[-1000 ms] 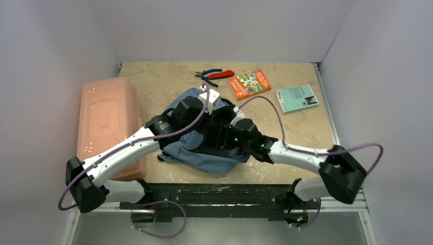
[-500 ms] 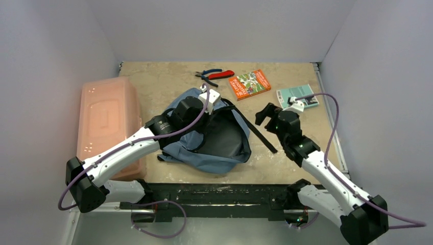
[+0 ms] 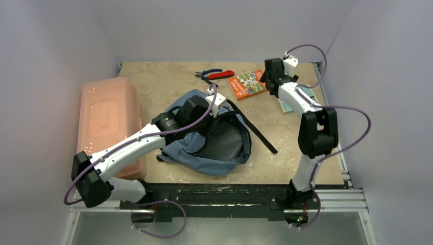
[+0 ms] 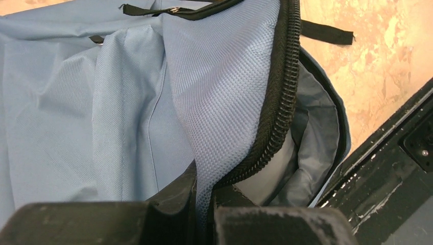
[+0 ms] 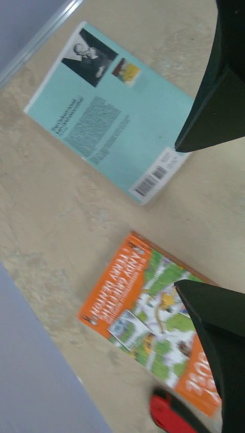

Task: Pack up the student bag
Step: Move the book to the center of the board.

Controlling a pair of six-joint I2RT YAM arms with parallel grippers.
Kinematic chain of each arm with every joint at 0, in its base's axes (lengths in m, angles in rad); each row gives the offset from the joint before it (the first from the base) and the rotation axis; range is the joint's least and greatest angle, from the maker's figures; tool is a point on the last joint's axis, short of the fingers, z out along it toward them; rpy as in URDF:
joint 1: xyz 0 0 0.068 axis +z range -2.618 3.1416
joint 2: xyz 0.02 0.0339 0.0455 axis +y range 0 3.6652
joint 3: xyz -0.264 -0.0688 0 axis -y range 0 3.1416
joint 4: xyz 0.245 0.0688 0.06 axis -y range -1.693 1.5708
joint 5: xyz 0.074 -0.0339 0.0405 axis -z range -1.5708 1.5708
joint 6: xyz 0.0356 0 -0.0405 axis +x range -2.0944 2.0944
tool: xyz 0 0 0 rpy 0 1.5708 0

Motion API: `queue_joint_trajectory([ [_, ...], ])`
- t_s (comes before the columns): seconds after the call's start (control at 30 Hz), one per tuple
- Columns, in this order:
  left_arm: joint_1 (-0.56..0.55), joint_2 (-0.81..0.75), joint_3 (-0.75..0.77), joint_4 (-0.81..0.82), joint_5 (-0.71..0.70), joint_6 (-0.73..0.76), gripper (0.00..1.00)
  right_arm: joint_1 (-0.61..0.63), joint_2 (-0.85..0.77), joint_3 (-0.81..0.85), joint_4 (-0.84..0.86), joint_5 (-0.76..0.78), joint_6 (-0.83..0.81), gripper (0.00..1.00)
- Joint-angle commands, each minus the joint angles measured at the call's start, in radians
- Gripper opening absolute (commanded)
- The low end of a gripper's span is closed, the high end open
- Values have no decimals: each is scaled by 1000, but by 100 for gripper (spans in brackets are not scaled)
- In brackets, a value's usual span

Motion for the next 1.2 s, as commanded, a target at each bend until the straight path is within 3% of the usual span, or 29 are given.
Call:
queue_joint_trajectory([
  [0.0, -3, 3, 70, -2, 93, -30, 0, -66, 210, 242, -179, 98, -25, 99],
  [0.3, -3, 3, 80, -8, 144, -34, 0, -85, 563, 633, -354, 213, -159, 99],
  [0.4, -4, 0, 83, -11, 152, -36, 0, -86, 569, 607, -356, 251, -165, 99],
  [0.57, -4, 7, 85, -7, 182, -49, 0, -82, 514, 462, -286, 271, -157, 87],
  [0.7, -3, 13, 85, -10, 185, -52, 0, -73, 535, 450, -290, 280, -151, 81],
  [0.93, -4, 18, 90, -19, 153, -44, 0, -43, 520, 390, -189, 321, -263, 51],
  [1.0, -1, 13, 88, -17, 137, -53, 0, -30, 476, 328, -116, 300, -316, 31],
  [1.07, 6, 1, 81, -8, 122, -71, 9, -16, 426, 263, -55, 296, -347, 2],
  [1.17, 12, -41, 54, 25, 121, -84, 27, 13, 346, 176, -13, 333, -357, 0],
])
